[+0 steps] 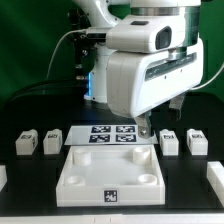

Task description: Assemble one leg

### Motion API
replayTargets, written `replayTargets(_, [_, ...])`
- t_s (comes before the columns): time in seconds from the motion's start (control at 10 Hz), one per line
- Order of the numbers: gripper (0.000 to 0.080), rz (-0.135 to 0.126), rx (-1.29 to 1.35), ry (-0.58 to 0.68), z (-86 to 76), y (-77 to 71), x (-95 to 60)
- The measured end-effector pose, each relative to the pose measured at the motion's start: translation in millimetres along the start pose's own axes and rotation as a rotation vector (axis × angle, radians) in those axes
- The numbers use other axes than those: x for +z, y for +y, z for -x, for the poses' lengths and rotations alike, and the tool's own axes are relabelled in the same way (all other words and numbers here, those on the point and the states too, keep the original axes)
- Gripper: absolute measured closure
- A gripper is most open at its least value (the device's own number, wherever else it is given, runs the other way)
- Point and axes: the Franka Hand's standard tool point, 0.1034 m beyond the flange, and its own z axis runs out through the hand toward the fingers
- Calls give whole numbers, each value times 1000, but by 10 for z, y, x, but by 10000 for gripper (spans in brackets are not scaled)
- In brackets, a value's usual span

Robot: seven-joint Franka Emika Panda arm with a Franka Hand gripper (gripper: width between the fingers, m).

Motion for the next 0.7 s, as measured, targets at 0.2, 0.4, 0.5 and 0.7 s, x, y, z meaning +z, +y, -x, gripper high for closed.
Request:
replayTargets(0.2, [150, 0, 0, 0, 0, 0, 0])
replayTargets(0.4, [150, 0, 0, 0, 0, 0, 0])
replayTargets(0.5, [150, 0, 0, 0, 0, 0, 0])
replayTargets(0.7, [150, 0, -13, 0, 1, 0, 1])
